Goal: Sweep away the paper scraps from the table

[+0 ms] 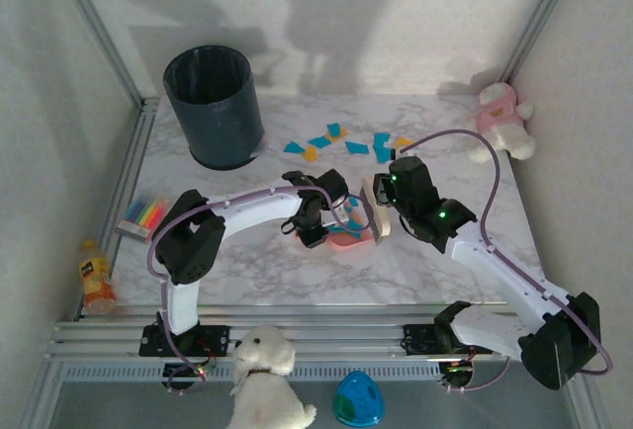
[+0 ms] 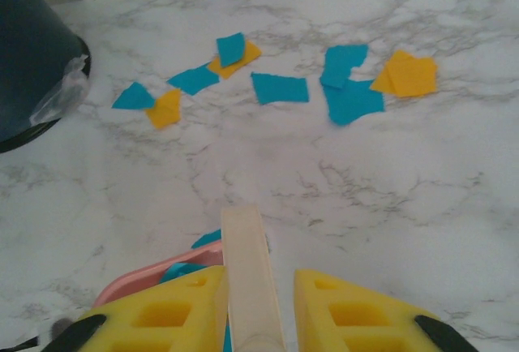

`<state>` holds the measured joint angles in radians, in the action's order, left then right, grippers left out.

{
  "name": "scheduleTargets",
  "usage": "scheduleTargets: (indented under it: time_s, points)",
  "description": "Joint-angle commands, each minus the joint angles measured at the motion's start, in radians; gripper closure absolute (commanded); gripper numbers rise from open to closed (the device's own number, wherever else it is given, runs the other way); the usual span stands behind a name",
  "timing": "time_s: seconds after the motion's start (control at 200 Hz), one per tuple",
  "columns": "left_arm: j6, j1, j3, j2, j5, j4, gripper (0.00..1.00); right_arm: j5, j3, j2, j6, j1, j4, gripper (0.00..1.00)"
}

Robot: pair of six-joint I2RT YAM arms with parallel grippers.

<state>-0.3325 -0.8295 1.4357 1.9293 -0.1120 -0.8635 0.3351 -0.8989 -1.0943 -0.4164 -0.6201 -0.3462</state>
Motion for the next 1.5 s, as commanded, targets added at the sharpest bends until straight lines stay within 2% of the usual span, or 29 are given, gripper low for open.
scheduleTargets:
  time_s: [0.0,0.155,0.391,0.516,0.671,1.157,1.492]
  points:
    - [0.021,0.012,-0.02,-0.06,0.007,0.018,1.0,0.125,0.012,0.049,-0.028,-0.008,-0.025,1.0]
    - [0.028,0.026,-0.036,-0.099,0.001,0.054,1.0,0.212,0.03,0.067,-0.048,-0.007,-0.056,1.0]
    - [0.059,0.065,-0.043,-0.146,-0.005,0.108,1.0,0.269,0.038,0.078,-0.031,-0.008,-0.076,1.0]
    - [0.122,0.1,-0.041,-0.19,0.027,0.175,1.0,0.262,0.048,0.077,-0.026,-0.008,-0.07,1.0]
    - [0.145,0.158,-0.029,-0.243,-0.024,0.228,1.0,0.244,0.055,0.078,-0.016,-0.007,-0.055,1.0]
    - [0.242,0.315,0.151,-0.261,-0.154,0.234,1.0,0.196,0.043,0.044,0.006,-0.008,-0.033,1.0]
    - [0.305,0.408,0.261,-0.261,-0.14,0.248,1.0,0.165,0.031,0.004,0.002,-0.008,-0.028,1.0]
